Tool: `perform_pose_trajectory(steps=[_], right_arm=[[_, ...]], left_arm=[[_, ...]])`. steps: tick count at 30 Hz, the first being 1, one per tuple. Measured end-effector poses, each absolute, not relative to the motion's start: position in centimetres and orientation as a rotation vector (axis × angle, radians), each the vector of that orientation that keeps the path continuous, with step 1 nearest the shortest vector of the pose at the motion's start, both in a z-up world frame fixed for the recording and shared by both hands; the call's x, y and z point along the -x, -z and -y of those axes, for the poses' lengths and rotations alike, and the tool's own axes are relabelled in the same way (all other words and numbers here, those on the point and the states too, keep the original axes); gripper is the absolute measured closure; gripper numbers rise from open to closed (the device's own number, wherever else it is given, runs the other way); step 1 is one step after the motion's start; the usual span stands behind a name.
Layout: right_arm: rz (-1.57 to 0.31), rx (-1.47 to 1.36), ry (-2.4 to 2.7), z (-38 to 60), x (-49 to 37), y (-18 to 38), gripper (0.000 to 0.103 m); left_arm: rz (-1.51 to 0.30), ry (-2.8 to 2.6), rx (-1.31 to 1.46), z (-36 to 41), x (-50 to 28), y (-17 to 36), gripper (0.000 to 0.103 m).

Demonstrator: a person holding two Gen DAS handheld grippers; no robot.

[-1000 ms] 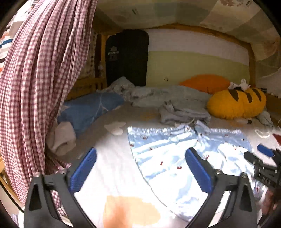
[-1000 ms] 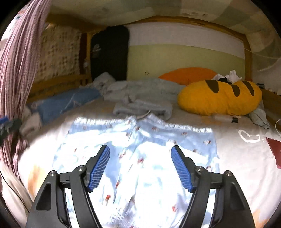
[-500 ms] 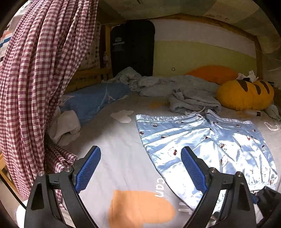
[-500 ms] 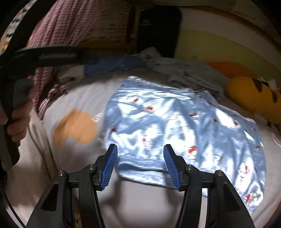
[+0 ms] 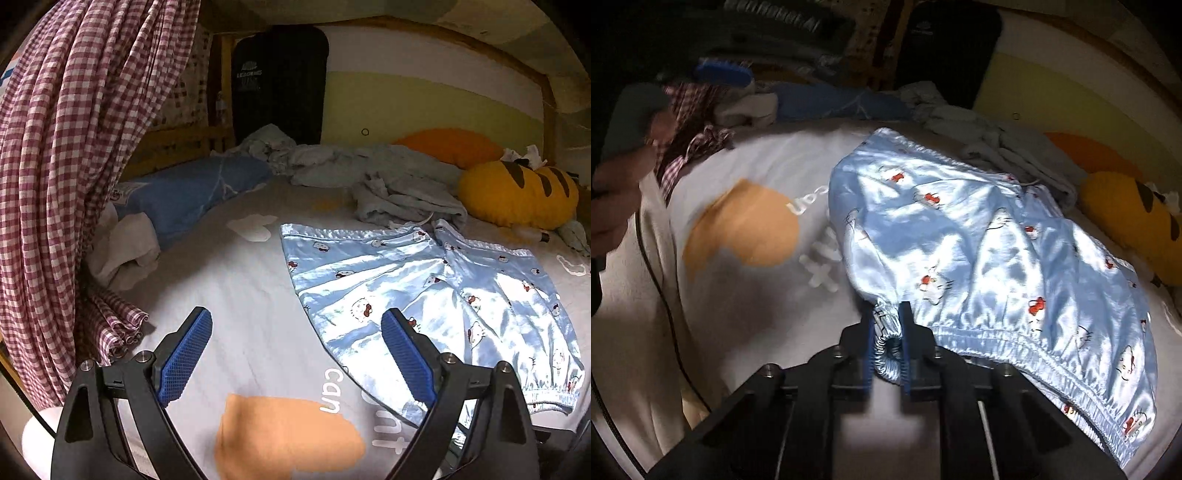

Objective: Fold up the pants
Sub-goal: 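Grasp the pant leg cuff with the right gripper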

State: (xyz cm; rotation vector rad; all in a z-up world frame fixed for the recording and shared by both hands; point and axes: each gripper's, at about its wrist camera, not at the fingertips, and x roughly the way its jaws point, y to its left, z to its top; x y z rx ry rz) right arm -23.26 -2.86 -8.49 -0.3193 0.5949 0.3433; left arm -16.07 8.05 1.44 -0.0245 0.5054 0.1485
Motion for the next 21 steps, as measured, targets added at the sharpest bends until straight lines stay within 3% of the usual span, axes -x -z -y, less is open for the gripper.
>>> perform_pose_trajectory(steps=[5,11,17,21], right_arm=[[-0.540,0.299,-0.343,3.4,23.6,7.6,0.093],[-0.616,0.227,-0.326,5.2,22.1,7.4,0.093],[-0.588,0.195,-0.336,6.1,22.6,6.0,0.093],[-0.571,0.178,-0.334,6.4,23.0,5.6,0.093]], left_arm=[[-0.515,-0.151,0.013,-7.7,15.6,-1.5,0.011],[-0.605,-0.038,0.062,-8.2,13.7,-2.5,0.011],[-0.695,0.006,0.077,-10.2,6.9,-4.3,0.012],[-0.762,-0.019,0.110,-12.2,0.1,-3.9,0.026]])
